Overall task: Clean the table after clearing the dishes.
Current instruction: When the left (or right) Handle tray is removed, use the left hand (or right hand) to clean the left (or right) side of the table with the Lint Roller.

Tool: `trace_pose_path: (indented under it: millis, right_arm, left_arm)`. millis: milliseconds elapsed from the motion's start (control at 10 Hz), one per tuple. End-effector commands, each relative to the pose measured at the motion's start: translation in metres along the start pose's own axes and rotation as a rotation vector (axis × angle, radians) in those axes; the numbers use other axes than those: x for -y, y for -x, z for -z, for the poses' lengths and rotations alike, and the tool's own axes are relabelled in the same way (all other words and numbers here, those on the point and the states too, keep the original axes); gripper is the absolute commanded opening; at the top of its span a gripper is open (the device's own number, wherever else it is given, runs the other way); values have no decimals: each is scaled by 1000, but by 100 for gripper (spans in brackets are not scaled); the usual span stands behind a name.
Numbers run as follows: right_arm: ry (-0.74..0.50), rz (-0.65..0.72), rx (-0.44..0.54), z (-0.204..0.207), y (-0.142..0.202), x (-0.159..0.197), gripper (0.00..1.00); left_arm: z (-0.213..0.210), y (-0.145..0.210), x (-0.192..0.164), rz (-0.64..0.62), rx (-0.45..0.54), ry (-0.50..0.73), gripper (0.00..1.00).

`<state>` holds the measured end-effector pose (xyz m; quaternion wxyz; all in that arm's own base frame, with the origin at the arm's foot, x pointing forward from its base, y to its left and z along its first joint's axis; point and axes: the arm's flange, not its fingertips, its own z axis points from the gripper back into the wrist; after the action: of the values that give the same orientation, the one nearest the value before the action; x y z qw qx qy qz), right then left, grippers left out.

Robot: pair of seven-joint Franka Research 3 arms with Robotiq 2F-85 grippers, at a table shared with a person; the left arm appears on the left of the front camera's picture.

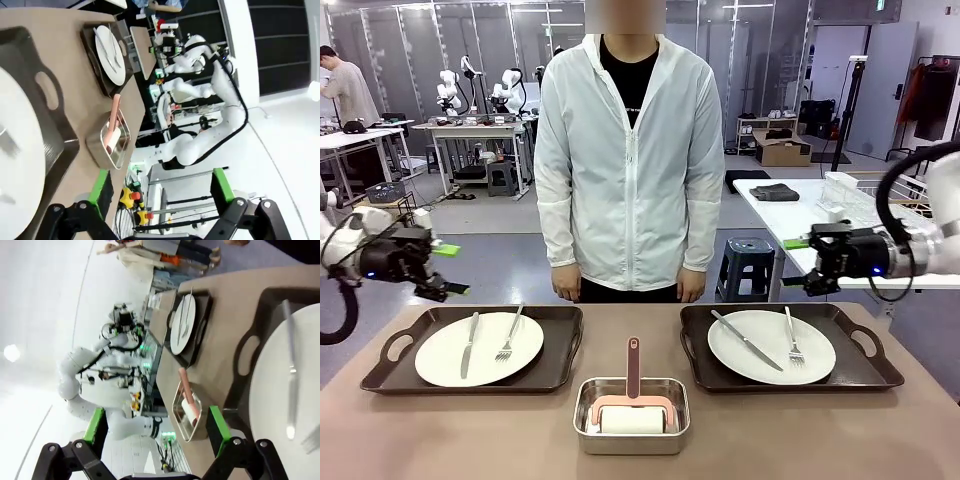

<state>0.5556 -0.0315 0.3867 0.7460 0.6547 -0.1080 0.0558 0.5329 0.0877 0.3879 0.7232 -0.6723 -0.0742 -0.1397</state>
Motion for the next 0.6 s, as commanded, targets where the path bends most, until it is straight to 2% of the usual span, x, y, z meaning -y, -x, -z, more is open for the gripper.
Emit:
trace_pose_path:
  millis: [0,200,500]
  right_arm:
    - [-33,-51,86,-21,6,19,100]
    - [-11,-48,186,-70,14,41,100]
    - [24,-51,317,-135,25,51,100]
  left_arm:
    - [-35,1,-10,14,49,52,100]
    - [-87,18,-23,31,120,58,100]
    - [-159,42,-41,11,281,-1,100]
